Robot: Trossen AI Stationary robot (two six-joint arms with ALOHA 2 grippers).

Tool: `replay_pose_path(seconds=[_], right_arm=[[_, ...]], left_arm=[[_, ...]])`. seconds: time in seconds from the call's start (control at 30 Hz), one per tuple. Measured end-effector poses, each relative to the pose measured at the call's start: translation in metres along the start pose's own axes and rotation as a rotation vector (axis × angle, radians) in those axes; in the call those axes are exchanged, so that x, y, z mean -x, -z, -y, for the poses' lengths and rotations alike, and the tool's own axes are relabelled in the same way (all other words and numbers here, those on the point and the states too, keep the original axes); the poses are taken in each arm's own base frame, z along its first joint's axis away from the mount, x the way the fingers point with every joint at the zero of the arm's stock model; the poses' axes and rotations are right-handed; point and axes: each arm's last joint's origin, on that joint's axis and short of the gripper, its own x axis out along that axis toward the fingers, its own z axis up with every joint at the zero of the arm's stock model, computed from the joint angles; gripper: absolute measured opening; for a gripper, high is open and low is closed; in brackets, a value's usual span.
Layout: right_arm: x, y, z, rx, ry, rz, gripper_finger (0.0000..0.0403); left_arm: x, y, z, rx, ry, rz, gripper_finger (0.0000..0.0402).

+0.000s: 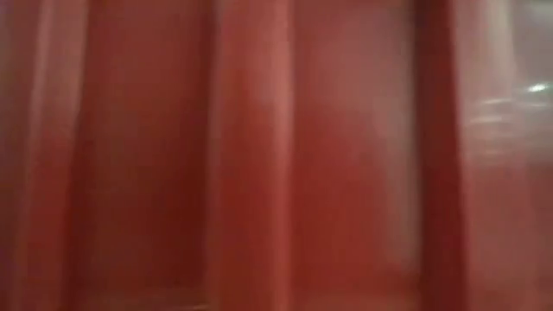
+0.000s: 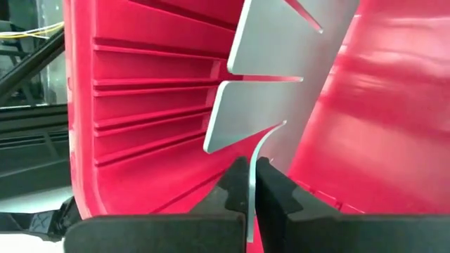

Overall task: Sort blocks
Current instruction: Assemble the bin divider into the red bin

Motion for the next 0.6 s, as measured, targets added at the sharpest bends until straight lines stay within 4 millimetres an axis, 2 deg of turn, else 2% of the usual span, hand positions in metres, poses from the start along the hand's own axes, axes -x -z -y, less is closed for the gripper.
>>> replay_pose_path(seconds=[0.3, 0.6], right_arm=[[0.002, 0.001, 0.000, -0.005, -0.001, -0.030, 0.0000], [0.003, 0.009, 0.002, -0.046, 0.011, -0.077, 0.0000]], left_arm=[[-0.019, 0.014, 0.002, -0.016, -0.079, 0.006, 0.0000], [-0.019, 0.015, -0.001, -0.035, -0.116, 0.031, 0.0000]])
